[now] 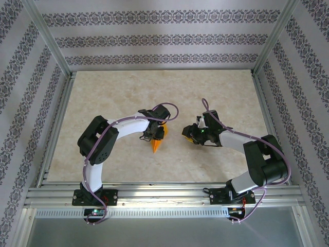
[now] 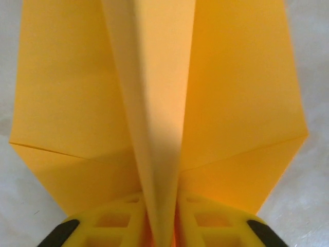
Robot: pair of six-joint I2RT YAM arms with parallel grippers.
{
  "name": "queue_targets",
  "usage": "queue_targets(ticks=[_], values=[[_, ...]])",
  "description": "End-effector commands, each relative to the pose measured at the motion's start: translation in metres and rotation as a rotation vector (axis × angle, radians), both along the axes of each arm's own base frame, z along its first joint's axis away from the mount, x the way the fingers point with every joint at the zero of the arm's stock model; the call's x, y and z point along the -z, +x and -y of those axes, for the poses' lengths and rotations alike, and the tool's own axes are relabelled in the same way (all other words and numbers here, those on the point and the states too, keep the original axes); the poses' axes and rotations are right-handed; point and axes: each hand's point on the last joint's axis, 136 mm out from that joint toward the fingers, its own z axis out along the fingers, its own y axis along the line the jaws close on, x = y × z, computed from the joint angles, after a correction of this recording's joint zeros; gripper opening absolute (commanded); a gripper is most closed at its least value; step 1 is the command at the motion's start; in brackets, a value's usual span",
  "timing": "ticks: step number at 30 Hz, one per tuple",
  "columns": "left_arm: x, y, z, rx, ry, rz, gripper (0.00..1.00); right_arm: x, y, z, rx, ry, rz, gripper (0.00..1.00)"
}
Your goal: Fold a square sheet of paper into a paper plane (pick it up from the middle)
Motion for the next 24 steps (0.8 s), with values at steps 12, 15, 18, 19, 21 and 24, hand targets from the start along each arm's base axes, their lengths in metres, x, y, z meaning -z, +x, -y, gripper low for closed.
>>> queue_targets(ticks=[12, 15, 18, 19, 21, 24], values=[[0.028, 0.011, -0.008, -0.141, 0.110, -0.014, 0.36, -0.030, -0.001, 0.004, -0.032, 0.026, 0.077, 0.36], [0.026, 0.016, -0.008, -0.168, 0.134, -0.004, 0.38, -0.036, -0.001, 0.009, -0.031, 0.027, 0.093, 0.36], [0.022, 0.020, -0.010, -0.194, 0.150, 0.006, 0.41, -0.041, -0.001, 0.013, -0.033, 0.033, 0.105, 0.35], [0.022, 0.021, -0.011, -0.201, 0.148, 0.008, 0.41, -0.043, -0.001, 0.014, -0.032, 0.034, 0.111, 0.35], [0.018, 0.021, -0.007, -0.206, 0.133, 0.011, 0.41, -0.049, 0.000, 0.016, -0.031, 0.035, 0.127, 0.34], [0.002, 0.023, -0.002, -0.202, 0.117, 0.037, 0.42, -0.055, 0.000, 0.021, -0.033, 0.015, 0.149, 0.35]])
